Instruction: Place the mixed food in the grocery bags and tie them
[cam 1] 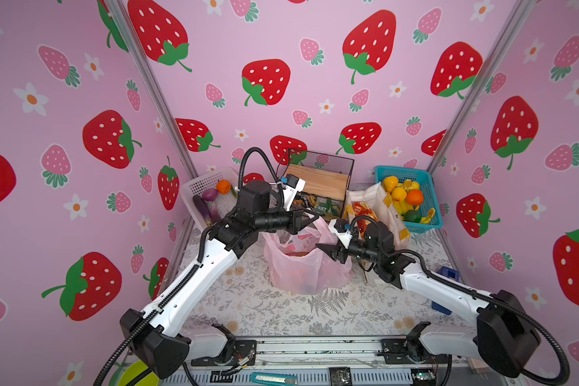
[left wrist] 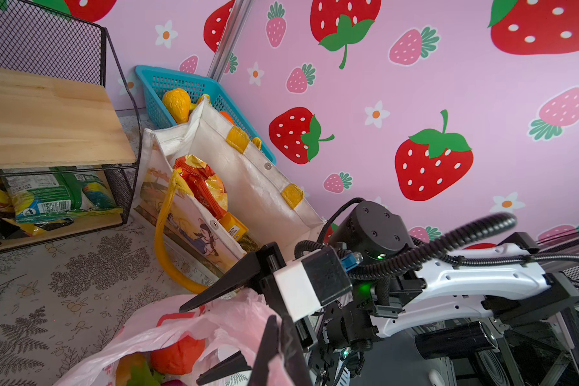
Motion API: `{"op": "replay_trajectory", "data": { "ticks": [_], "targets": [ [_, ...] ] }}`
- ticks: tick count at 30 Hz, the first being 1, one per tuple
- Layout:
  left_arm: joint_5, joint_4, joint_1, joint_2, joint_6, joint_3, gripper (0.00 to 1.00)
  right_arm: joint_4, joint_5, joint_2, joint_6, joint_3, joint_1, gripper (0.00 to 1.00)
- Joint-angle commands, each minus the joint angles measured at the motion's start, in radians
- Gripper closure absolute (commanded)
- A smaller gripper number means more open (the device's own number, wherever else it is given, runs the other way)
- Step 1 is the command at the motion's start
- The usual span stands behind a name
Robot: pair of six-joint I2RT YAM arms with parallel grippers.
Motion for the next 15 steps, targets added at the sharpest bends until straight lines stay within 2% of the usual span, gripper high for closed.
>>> {"op": "replay_trajectory", "data": {
  "ticks": [1, 4, 5, 7, 9, 11, 12, 13, 15],
  "targets": [
    [0.046, 0.035, 0.006, 0.0, -0.004, 0.05, 1.0, 0.023, -0.038, -0.051, 0.002, 0.034, -0.021, 0.35],
    [0.05, 0.035, 0.009, 0.002, -0.005, 0.05, 1.0, 0.047, -0.069, -0.058, 0.014, 0.054, -0.036, 0.34],
    [0.053, 0.036, 0.009, 0.002, -0.004, 0.05, 1.0, 0.056, -0.077, -0.051, 0.017, 0.063, -0.037, 0.37],
    [0.059, 0.034, 0.012, 0.003, -0.004, 0.049, 1.0, 0.071, -0.093, -0.023, 0.026, 0.086, -0.037, 0.53],
    [0.06, 0.031, 0.013, 0.002, -0.005, 0.05, 1.0, 0.096, -0.116, 0.006, 0.049, 0.104, -0.037, 0.77],
    [0.058, 0.023, 0.014, -0.002, 0.006, 0.053, 1.0, 0.134, -0.126, 0.022, 0.095, 0.101, -0.039, 0.89],
    [0.053, 0.013, 0.014, -0.009, 0.019, 0.061, 0.92, 0.145, -0.127, 0.026, 0.116, 0.098, -0.044, 0.96],
    [0.046, -0.002, 0.013, -0.016, 0.036, 0.068, 0.8, 0.147, -0.127, 0.032, 0.135, 0.096, -0.049, 1.0],
    [0.032, -0.033, 0.014, -0.046, 0.087, 0.079, 0.56, 0.154, -0.121, 0.043, 0.198, 0.091, -0.069, 1.0]
  ]
}}
